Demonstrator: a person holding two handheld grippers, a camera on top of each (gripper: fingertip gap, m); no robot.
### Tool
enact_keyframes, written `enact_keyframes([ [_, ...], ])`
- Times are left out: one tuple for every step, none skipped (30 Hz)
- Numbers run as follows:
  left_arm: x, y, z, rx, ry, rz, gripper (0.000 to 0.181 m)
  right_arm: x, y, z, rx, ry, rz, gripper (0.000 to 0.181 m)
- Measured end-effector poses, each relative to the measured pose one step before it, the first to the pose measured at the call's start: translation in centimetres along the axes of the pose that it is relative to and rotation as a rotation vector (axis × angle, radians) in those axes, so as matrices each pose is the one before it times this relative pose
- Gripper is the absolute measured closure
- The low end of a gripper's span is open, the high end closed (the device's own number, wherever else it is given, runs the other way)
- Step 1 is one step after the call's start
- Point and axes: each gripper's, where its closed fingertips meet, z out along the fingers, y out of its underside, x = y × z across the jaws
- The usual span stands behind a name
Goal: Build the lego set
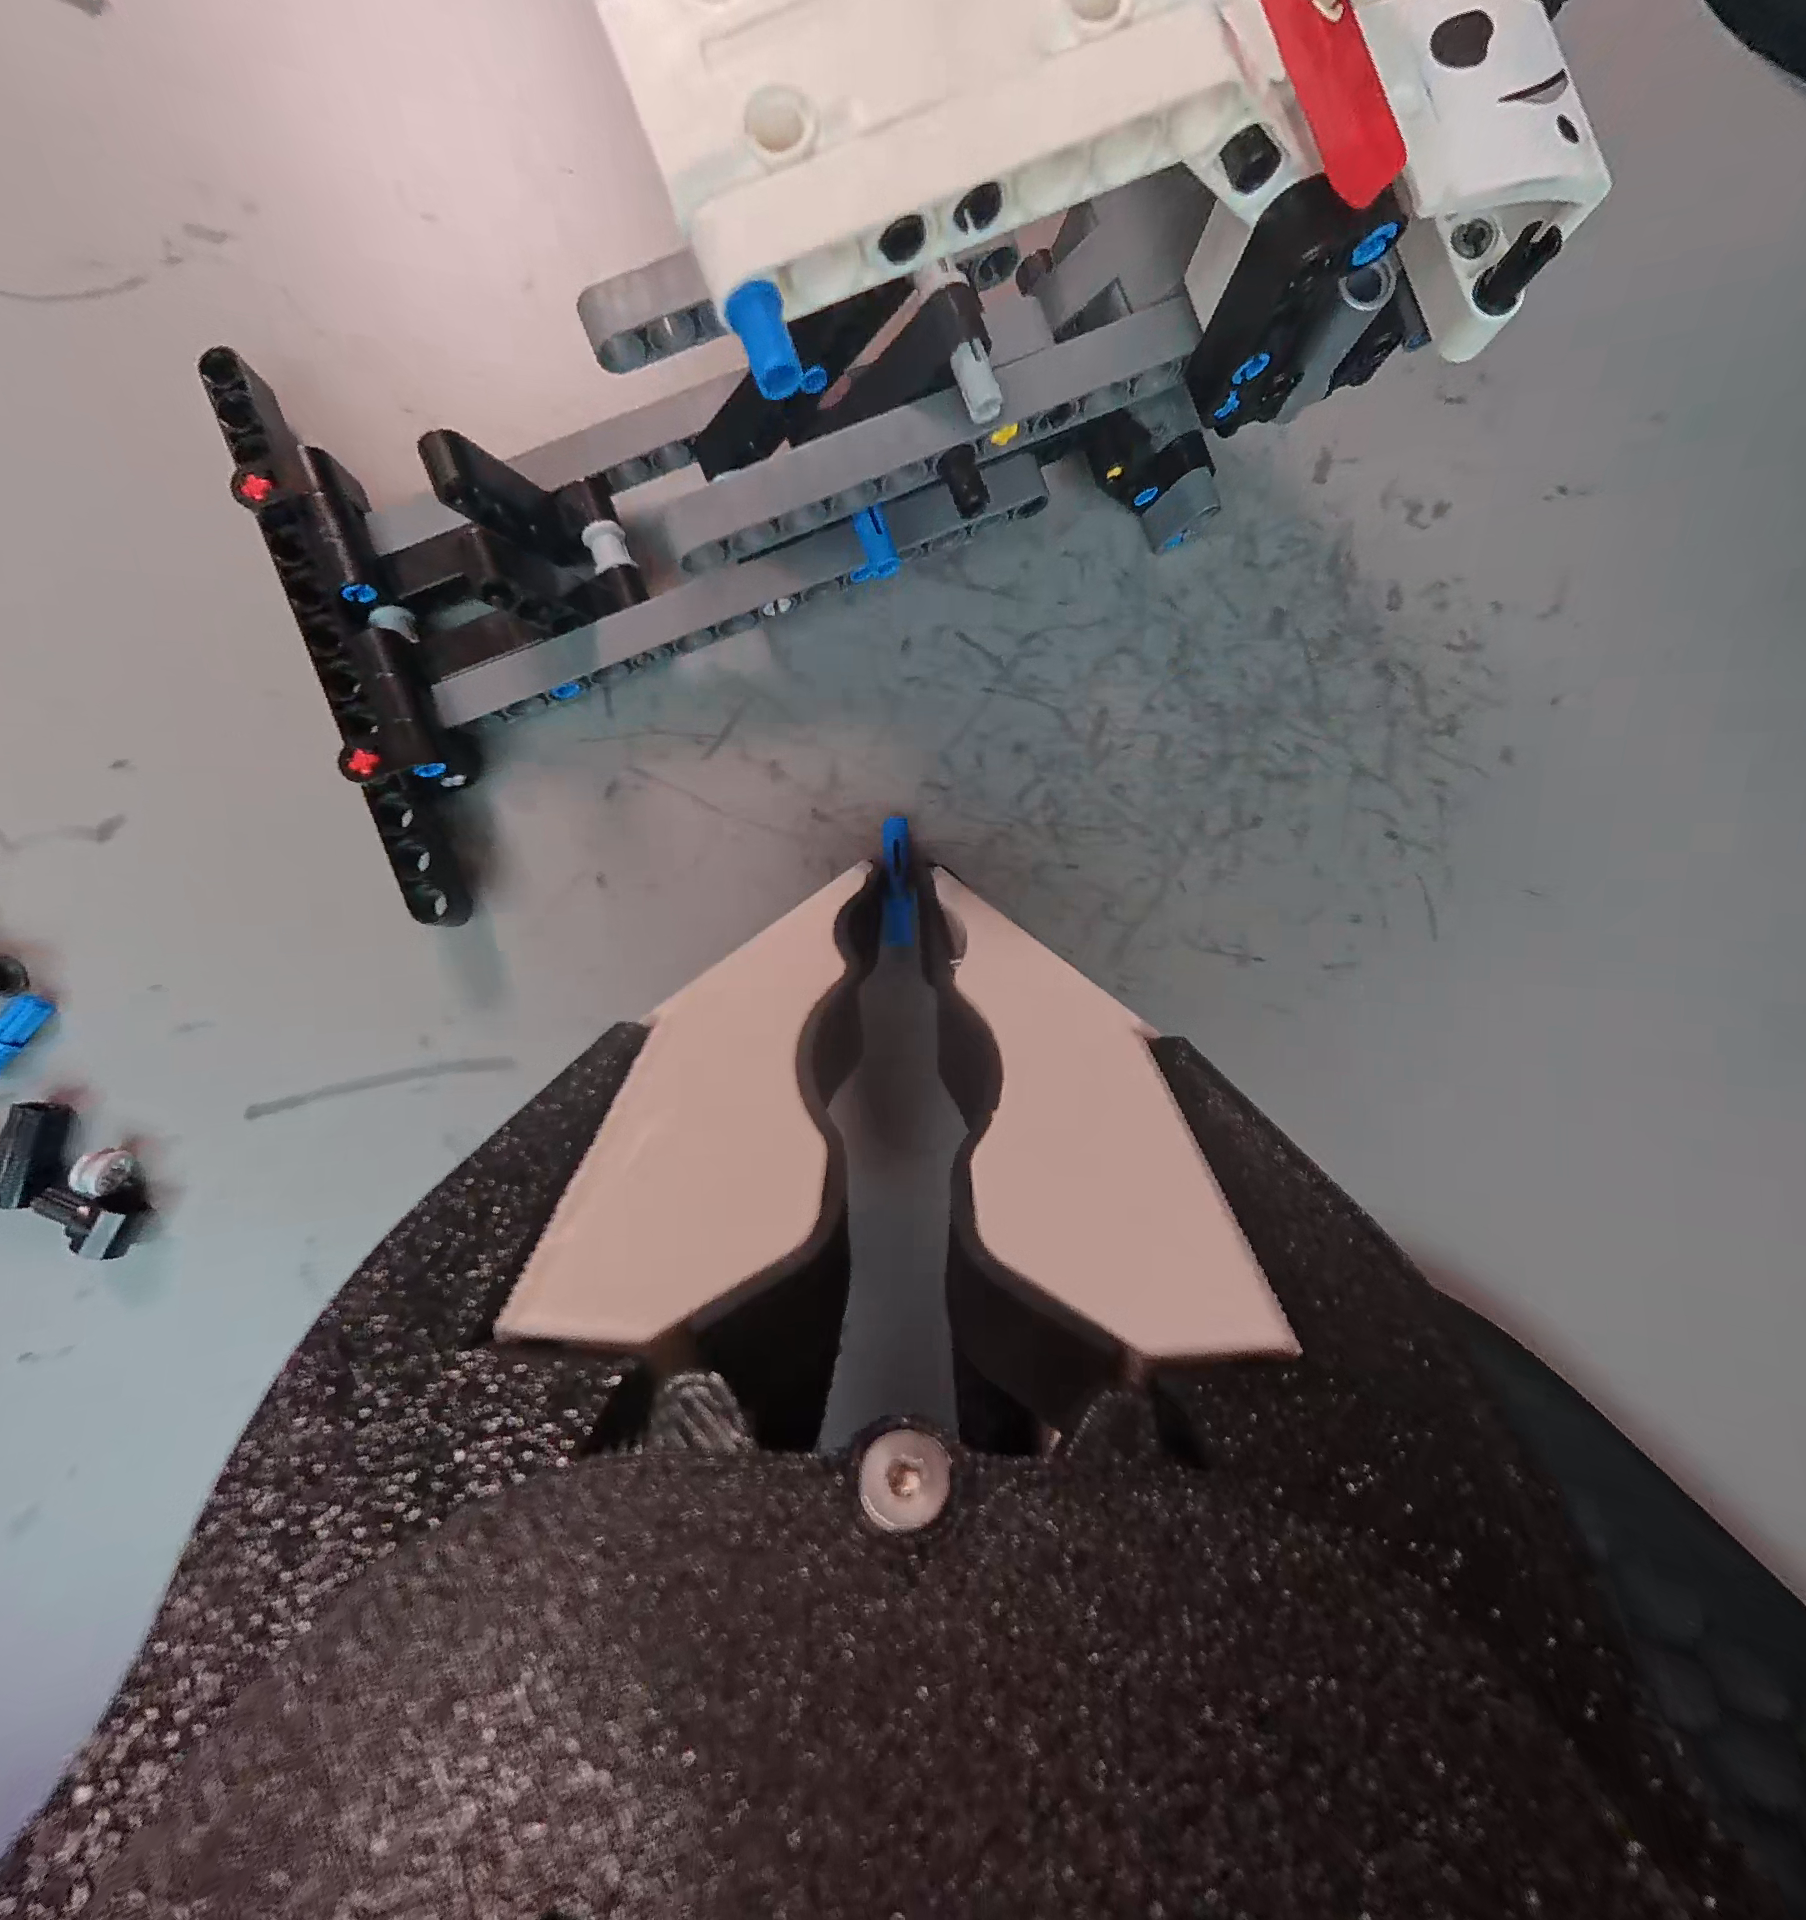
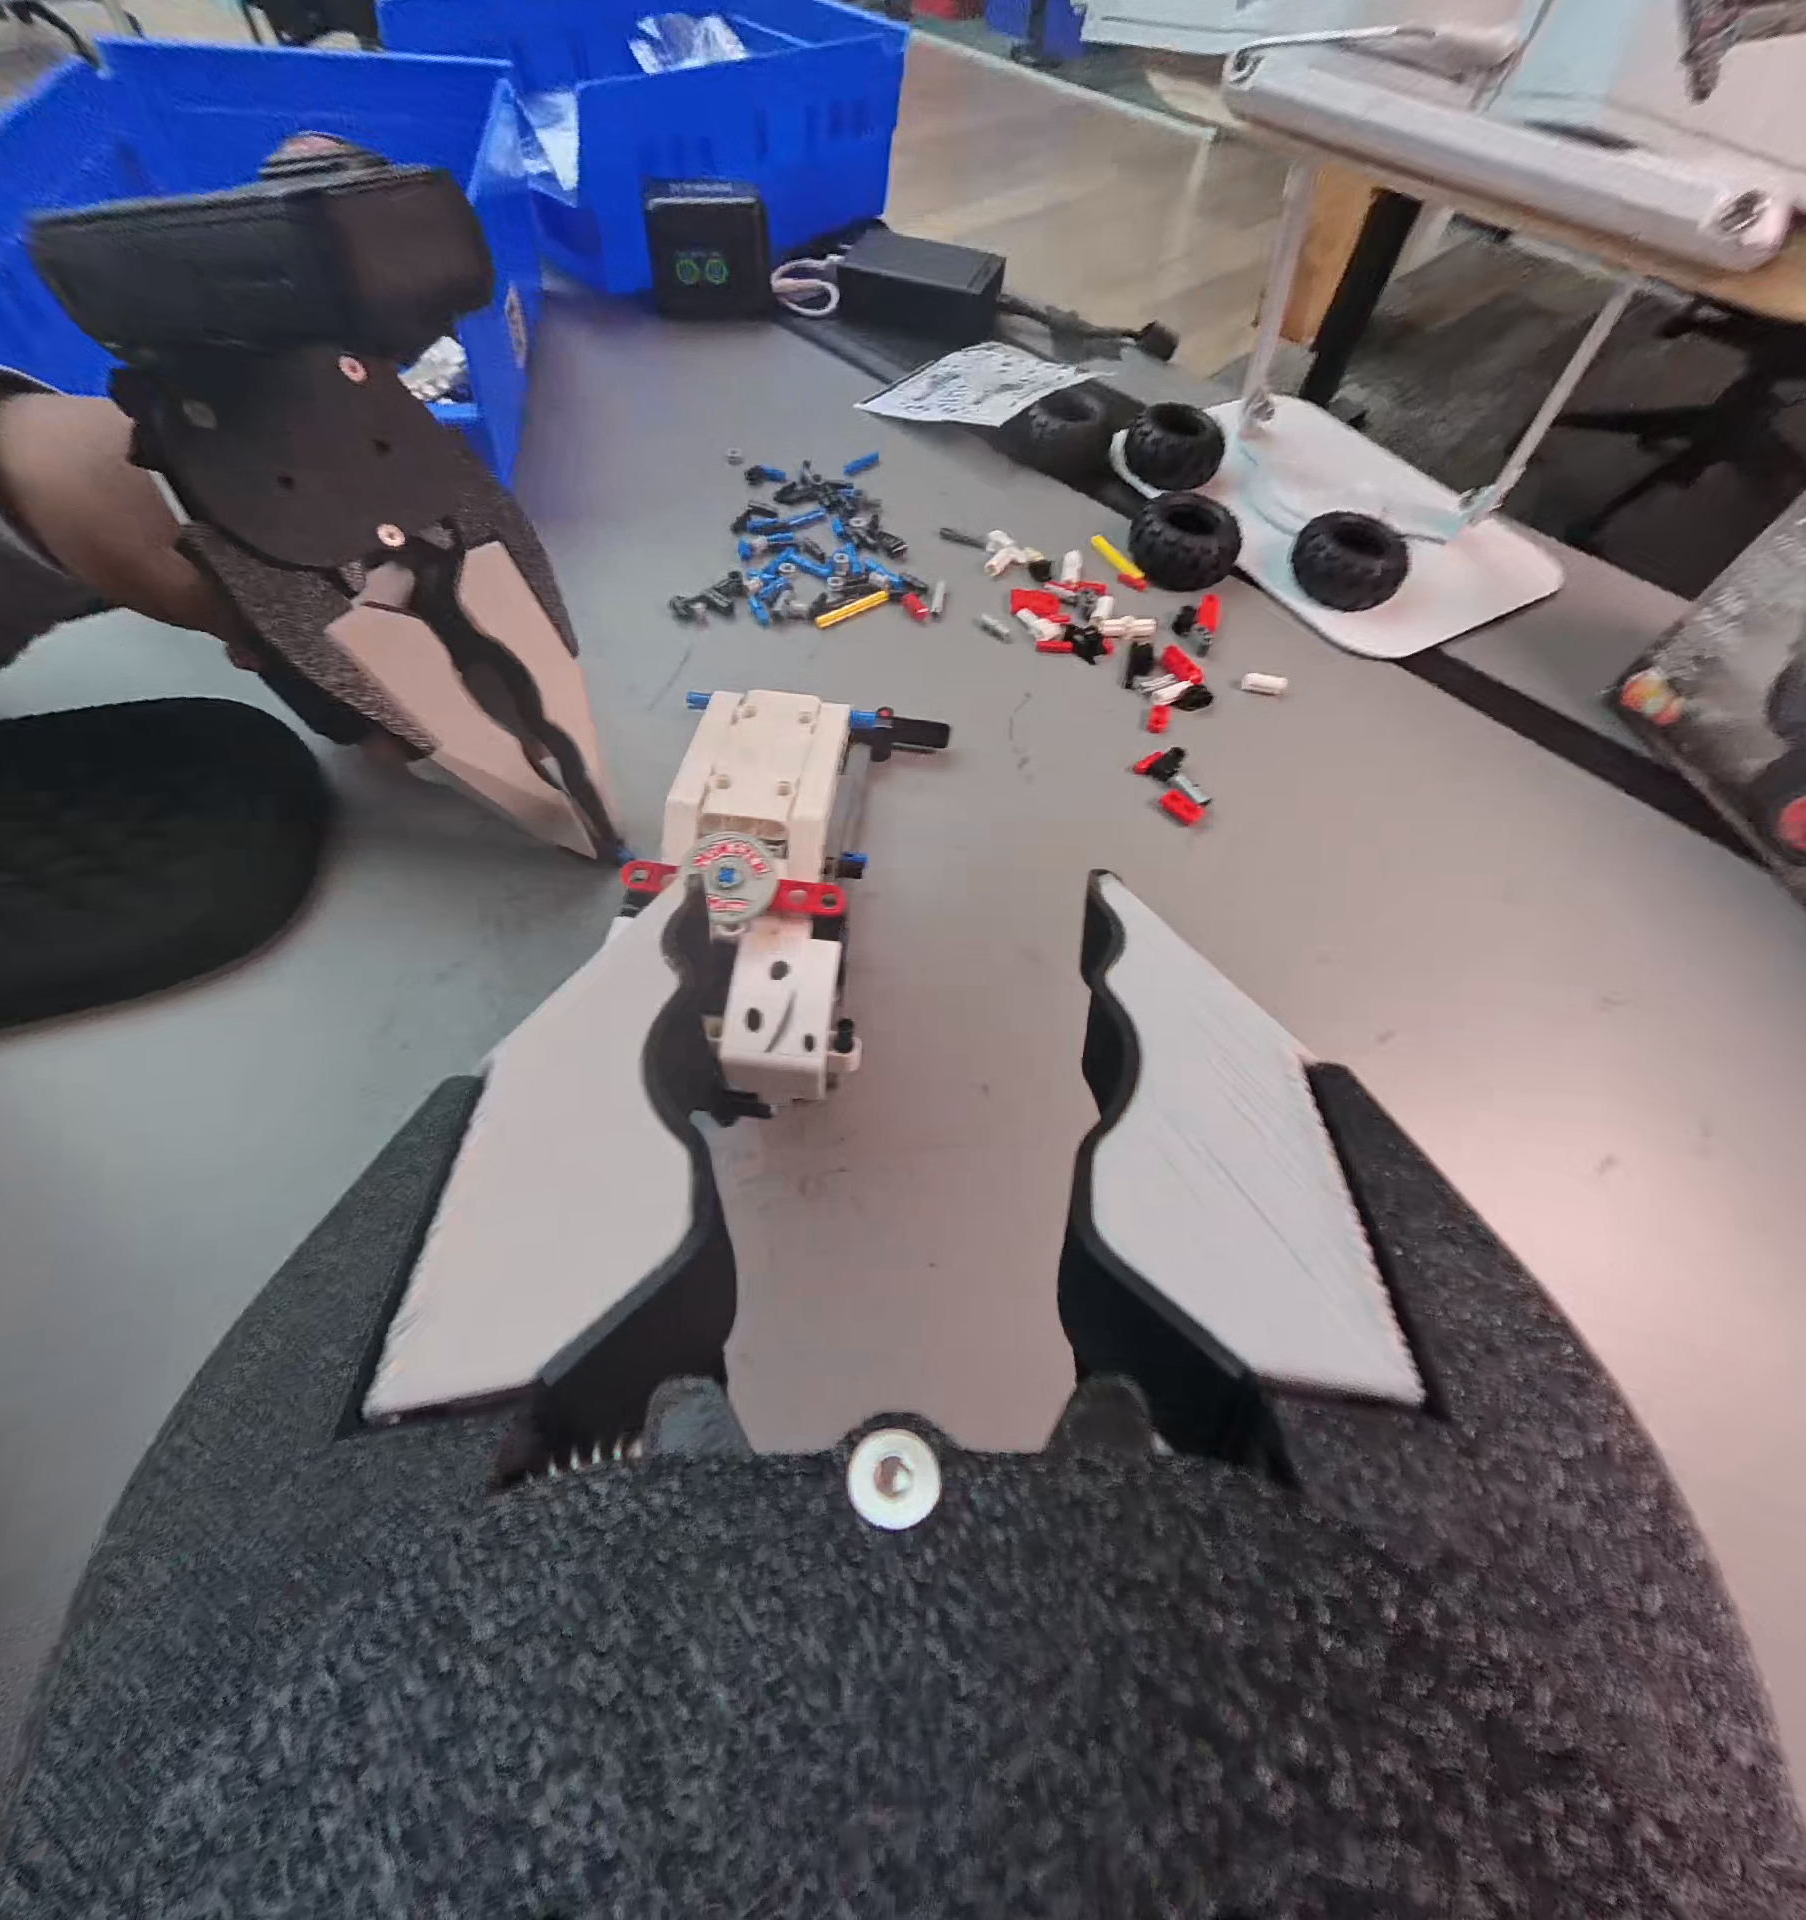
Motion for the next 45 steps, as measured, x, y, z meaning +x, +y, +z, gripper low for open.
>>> enact_keyframes([
  [0.016, 0.002, 0.003, 0.0023, 0.0002, -0.0020, 0.175, -1.010, 0.505, 0.340, -0.0233, -0.0443, 0.0248, 0.099],
  [0.007, 0.010, -0.009, 0.0005, -0.0001, -0.0007, 0.175, -0.750, 0.622, 0.453, -0.0250, -0.0248, 0.0058, 0.092],
  [0.012, 0.006, -0.010, -0.0007, -0.0016, 0.0004, 0.175, -0.605, 0.114, 0.334, 0.0086, -0.0163, 0.0053, 0.086],
  [-0.015, 0.027, -0.009, -0.0010, -0.0041, 0.0018, 0.175, -0.784, 0.051, 0.155, 0.0063, -0.0334, 0.0095, 0.085],
  [0.011, 0.039, -0.025, -0.0006, -0.0057, 0.0026, 0.174, -0.894, -0.057, -0.006, 0.0075, -0.0422, 0.0136, 0.080],
  [0.012, 0.051, -0.027, 0.0005, -0.0054, 0.0019, 0.174, -0.647, -0.178, -0.176, 0.0144, -0.0212, 0.0040, 0.078],
  [0.039, 0.050, -0.034, 0.0026, -0.0042, 0.0006, 0.173, -0.334, 0.037, -0.229, 0.0024, 0.0042, -0.0173, 0.077],
  [0.043, 0.027, -0.007, 0.0059, -0.0025, -0.0005, 0.173, -0.036, 0.391, -0.028, -0.0155, 0.0262, -0.0210, 0.076],
  [0.016, -0.001, 0.009, 0.0088, -0.0012, -0.0016, 0.173, 0.118, 0.737, 0.345, -0.0304, 0.0369, -0.0130, 0.075],
  [-0.032, -0.043, 0.020, 0.0084, 0.0002, -0.0029, 0.174, 0.107, 0.932, 0.756, -0.0338, 0.0372, -0.0035, 0.072],
  [-0.042, -0.043, 0.029, 0.0049, 0.0019, -0.0037, 0.175, 0.086, 1.004, 1.051, -0.0306, 0.0317, 0.0096, 0.071],
  [-0.038, -0.060, 0.039, 0.0016, 0.0034, -0.0040, 0.175, -0.038, 0.798, 1.125, -0.0208, 0.0193, 0.0193, 0.070],
  [-0.011, -0.074, 0.039, -0.0003, 0.0020, -0.0040, 0.175, -0.045, 0.388, 0.921, -0.0040, 0.0114, 0.0126, 0.072],
  [0.004, -0.035, 0.032, -0.0030, -0.0026, -0.0007, 0.175, 0.276, 0.006, 0.570, 0.0076, 0.0185, -0.0035, 0.084],
  [0.001, 0.027, -0.003, -0.0056, -0.0089, 0.0070, 0.175, 0.406, -0.229, 0.205, 0.0164, 0.0073, -0.0266, 0.098],
  [0.009, 0.089, -0.039, -0.0070, -0.0121, 0.0122, 0.175, 0.164, 0.002, 0.033, -0.0031, -0.0286, -0.0267, 0.098],
  [0.045, 0.111, -0.063, -0.0061, -0.0107, 0.0126, 0.174, 0.274, 0.164, -0.141, -0.0166, -0.0456, -0.0158, 0.098],
  [0.072, 0.102, -0.061, -0.0035, -0.0068, 0.0091, 0.174, 0.501, 0.280, -0.305, -0.0199, -0.0479, -0.0303, 0.098],
  [0.058, 0.076, -0.038, 0.0001, -0.0025, 0.0049, 0.174, 0.745, 0.394, -0.363, -0.0164, -0.0456, -0.0582, 0.098],
  [0.024, 0.010, -0.006, 0.0034, 0.0005, 0.0018, 0.174, 0.819, 0.437, -0.453, -0.0141, -0.0592, -0.0525, 0.098],
  [0.003, -0.027, 0.018, 0.0034, 0.0034, -0.0004, 0.175, 0.897, 0.477, -0.488, -0.0170, -0.0672, -0.0540, 0.098],
  [-0.048, -0.047, 0.029, 0.0001, 0.0044, -0.0014, 0.176, 1.046, 0.447, -0.469, -0.0039, -0.0529, -0.0696, 0.098],
  [0.007, -0.076, 0.048, -0.0025, 0.0066, -0.0015, 0.176, 1.082, 0.498, -0.390, -0.0079, -0.0504, -0.0384, 0.098],
  [0.029, -0.082, 0.062, -0.0040, 0.0044, 0.0011, 0.176, 0.881, 0.580, -0.284, -0.0225, -0.0635, 0.0035, 0.098],
  [0.003, -0.054, 0.063, -0.0053, -0.0001, 0.0060, 0.176, 0.709, 0.326, -0.228, -0.0173, -0.0611, 0.0068, 0.098],
  [0.010, 0.012, -0.004, -0.0073, -0.0015, 0.0067, 0.176, 0.650, 0.043, -0.109, -0.0088, -0.0386, -0.0044, 0.098],
  [0.002, 0.032, -0.017, -0.0050, -0.0018, 0.0025, 0.176, 0.531, 0.044, 0.080, -0.0222, -0.0255, -0.0081, 0.098],
  [0.012, 0.003, -0.002, 0.0006, -0.0026, -0.0021, 0.176, 0.338, -0.108, 0.195, -0.0218, -0.0156, -0.0191, 0.098],
  [0.008, 0.002, -0.003, 0.0046, -0.0029, -0.0049, 0.176, 0.228, -0.134, 0.276, -0.0231, -0.0085, -0.0252, 0.098],
  [0.001, 0.003, 0.002, 0.0058, -0.0023, -0.0064, 0.176, 0.136, -0.133, 0.281, -0.0198, -0.0067, -0.0228, 0.098],
  [0.000, -0.007, -0.003, 0.0057, -0.0018, -0.0062, 0.176, 0.100, -0.213, 0.226, -0.0087, -0.0053, -0.0143, 0.098],
  [0.004, -0.016, 0.007, 0.0051, -0.0026, -0.0035, 0.176, 0.126, -0.191, 0.176, -0.0010, -0.0030, -0.0072, 0.098],
  [-0.008, -0.013, 0.010, 0.0040, -0.0035, -0.0001, 0.176, 0.144, -0.130, 0.108, 0.0039, 0.0014, -0.0006, 0.098],
  [-0.013, -0.015, 0.005, 0.0028, -0.0039, 0.0035, 0.176, 0.138, -0.038, 0.007, 0.0028, 0.0061, 0.0059, 0.098],
  [-0.004, -0.012, 0.004, 0.0025, -0.0037, 0.0058, 0.176, 0.150, 0.027, -0.180, 0.0016, 0.0123, 0.0109, 0.097],
  [0.000, -0.021, 0.010, 0.0024, -0.0023, 0.0052, 0.176, 0.011, -0.177, -0.468, 0.0158, 0.0102, 0.0174, 0.095],
  [-0.001, -0.031, 0.028, 0.0025, -0.0003, 0.0027, 0.176, -0.075, -0.493, -0.762, 0.0353, 0.0128, 0.0214, 0.093],
  [-0.003, -0.052, 0.030, 0.0026, 0.0020, 0.0010, 0.176, -0.029, -0.640, -0.960, 0.0439, 0.0258, 0.0173, 0.090],
  [0.001, -0.059, 0.044, 0.0033, 0.0032, 0.0007, 0.176, 0.003, -0.789, -1.087, 0.0519, 0.0383, 0.0110, 0.087],
  [-0.006, -0.095, 0.067, 0.0045, 0.0039, 0.0007, 0.176, -0.029, -0.872, -1.137, 0.0570, 0.0454, 0.0076, 0.086],
  [0.000, -0.106, 0.076, 0.0043, 0.0050, 0.0005, 0.176, -0.008, -0.825, -1.079, 0.0546, 0.0518, 0.0070, 0.087],
  [-0.009, -0.087, 0.065, 0.0029, 0.0063, -0.0008, 0.176, 0.108, -0.850, -1.019, 0.0577, 0.0619, 0.0052, 0.088],
  [0.000, -0.075, 0.038, 0.0006, 0.0081, -0.0012, 0.175, 0.071, -0.850, -0.946, 0.0612, 0.0600, 0.0073, 0.091],
  [-0.004, -0.068, 0.032, 0.0005, 0.0078, -0.0005, 0.172, -0.120, -0.730, -0.839, 0.0548, 0.0465, 0.0168, 0.093],
  [-0.060, -0.071, 0.013, 0.0024, 0.0026, -0.0007, 0.168, -0.224, -0.662, -0.759, 0.0520, 0.0408, 0.0203, 0.095],
])
